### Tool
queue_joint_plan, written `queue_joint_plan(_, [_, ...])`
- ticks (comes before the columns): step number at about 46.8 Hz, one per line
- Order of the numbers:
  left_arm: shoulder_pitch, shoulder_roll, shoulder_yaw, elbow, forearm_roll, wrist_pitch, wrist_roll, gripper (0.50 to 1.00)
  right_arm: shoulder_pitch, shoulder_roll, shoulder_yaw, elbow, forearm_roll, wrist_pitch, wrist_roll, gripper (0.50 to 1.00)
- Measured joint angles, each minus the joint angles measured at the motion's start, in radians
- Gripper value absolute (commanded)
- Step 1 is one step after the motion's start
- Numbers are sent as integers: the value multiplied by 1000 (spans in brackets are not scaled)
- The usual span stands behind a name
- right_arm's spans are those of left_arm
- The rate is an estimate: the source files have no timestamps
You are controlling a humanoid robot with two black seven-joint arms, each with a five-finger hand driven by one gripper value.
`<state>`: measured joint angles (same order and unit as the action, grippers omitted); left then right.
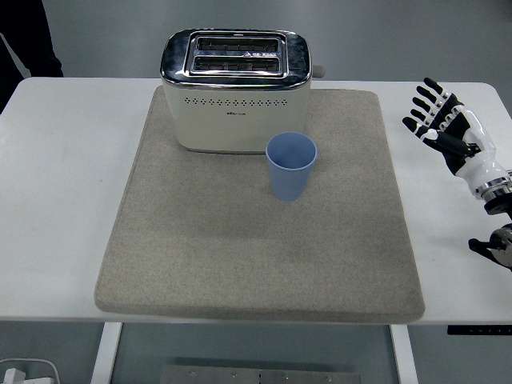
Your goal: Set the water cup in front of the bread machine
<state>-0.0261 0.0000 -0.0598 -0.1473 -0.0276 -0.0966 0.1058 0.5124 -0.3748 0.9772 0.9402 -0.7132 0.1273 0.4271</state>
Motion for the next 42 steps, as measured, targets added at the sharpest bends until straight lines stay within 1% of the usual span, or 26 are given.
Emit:
queue_joint_plan(11, [0, 0, 0, 0, 0, 0, 0, 1000, 0, -32, 23, -17, 4, 11, 1, 924])
queue_joint_plan(21, [0, 0, 0, 0, 0, 0, 0, 1000, 0, -80, 21, -24, 84, 21, 1, 924])
queue_joint_plan(42, [0, 0, 0, 0, 0, 0, 0, 1000, -1, -156, 20, -95, 146, 62, 1, 924])
